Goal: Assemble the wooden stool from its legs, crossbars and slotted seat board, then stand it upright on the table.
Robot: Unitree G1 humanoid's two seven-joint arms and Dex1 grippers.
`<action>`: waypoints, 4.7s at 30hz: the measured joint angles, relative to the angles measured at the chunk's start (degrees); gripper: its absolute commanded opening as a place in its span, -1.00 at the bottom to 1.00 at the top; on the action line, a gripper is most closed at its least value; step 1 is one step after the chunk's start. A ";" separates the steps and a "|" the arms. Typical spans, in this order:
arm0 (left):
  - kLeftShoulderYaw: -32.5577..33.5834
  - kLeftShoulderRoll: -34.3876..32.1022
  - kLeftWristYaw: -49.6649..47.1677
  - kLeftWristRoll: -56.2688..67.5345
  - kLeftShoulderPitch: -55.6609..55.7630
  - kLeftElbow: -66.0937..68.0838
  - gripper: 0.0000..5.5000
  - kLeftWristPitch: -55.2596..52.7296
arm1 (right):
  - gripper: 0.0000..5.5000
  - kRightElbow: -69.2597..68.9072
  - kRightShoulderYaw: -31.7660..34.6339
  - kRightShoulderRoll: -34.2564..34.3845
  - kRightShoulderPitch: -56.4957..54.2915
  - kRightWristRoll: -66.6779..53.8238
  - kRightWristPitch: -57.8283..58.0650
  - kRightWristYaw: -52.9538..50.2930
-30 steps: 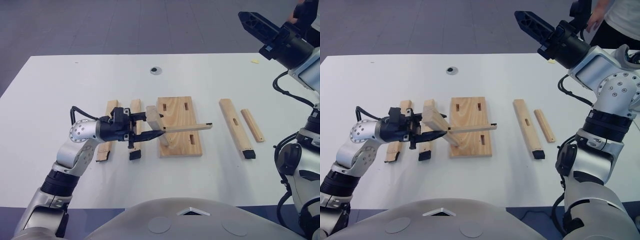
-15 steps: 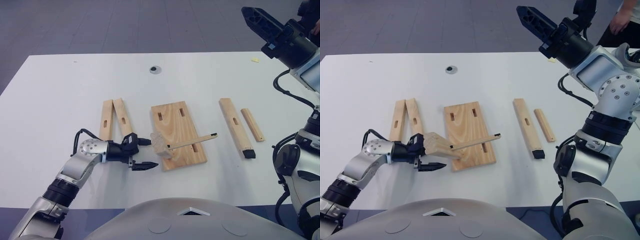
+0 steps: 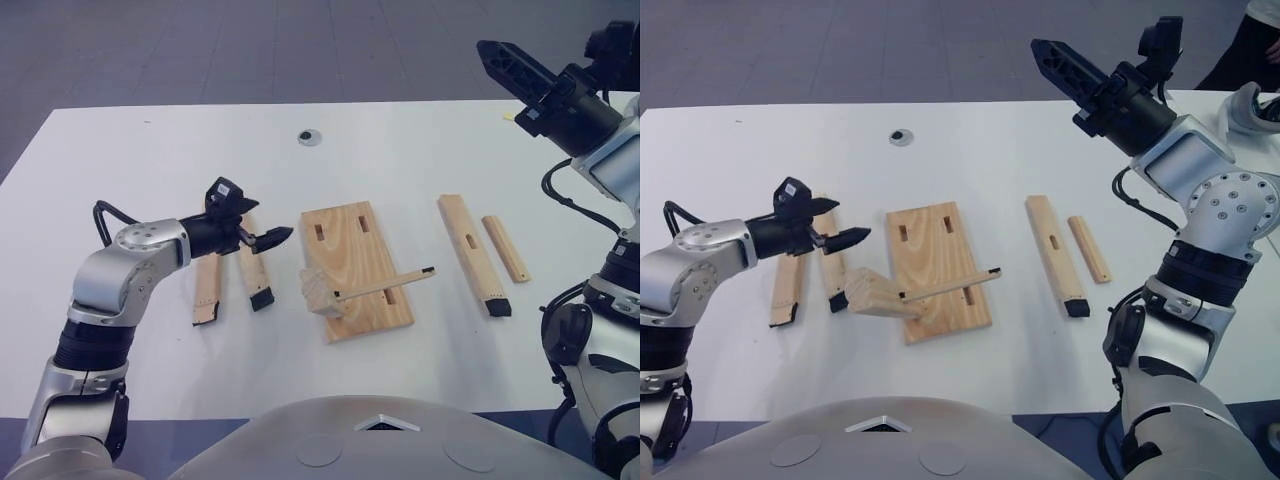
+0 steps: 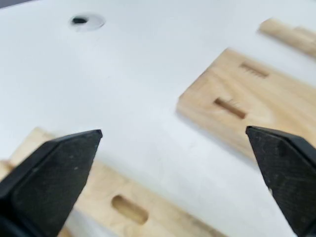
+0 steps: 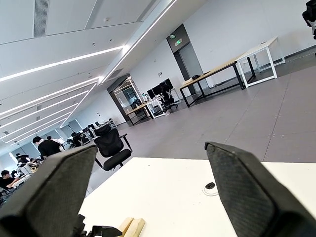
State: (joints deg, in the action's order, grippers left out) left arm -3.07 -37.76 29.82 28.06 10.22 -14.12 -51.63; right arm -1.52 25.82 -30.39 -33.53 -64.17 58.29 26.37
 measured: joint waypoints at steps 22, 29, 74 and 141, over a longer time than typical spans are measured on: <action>-12.06 0.34 -3.09 -10.28 10.48 9.92 0.52 -12.56 | 0.48 -3.72 0.93 2.48 3.09 -3.35 -1.26 -5.38; -17.94 -2.76 5.89 -13.30 13.01 14.76 0.15 -2.74 | 0.48 -3.67 0.93 2.89 3.09 -3.35 -1.90 -5.88; 11.02 17.93 26.24 27.39 46.36 24.17 -0.24 -20.89 | 0.73 3.11 -6.49 8.55 -15.38 -18.67 2.41 -3.23; 13.05 6.99 11.94 21.76 -17.16 -8.93 0.86 -15.15 | -0.24 -10.23 -17.62 -22.52 16.88 17.95 -9.00 35.76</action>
State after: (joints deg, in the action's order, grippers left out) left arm 9.98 -30.78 41.76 49.82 -6.94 -23.06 -66.78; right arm -11.75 8.21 -52.91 -16.64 -46.22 49.29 62.13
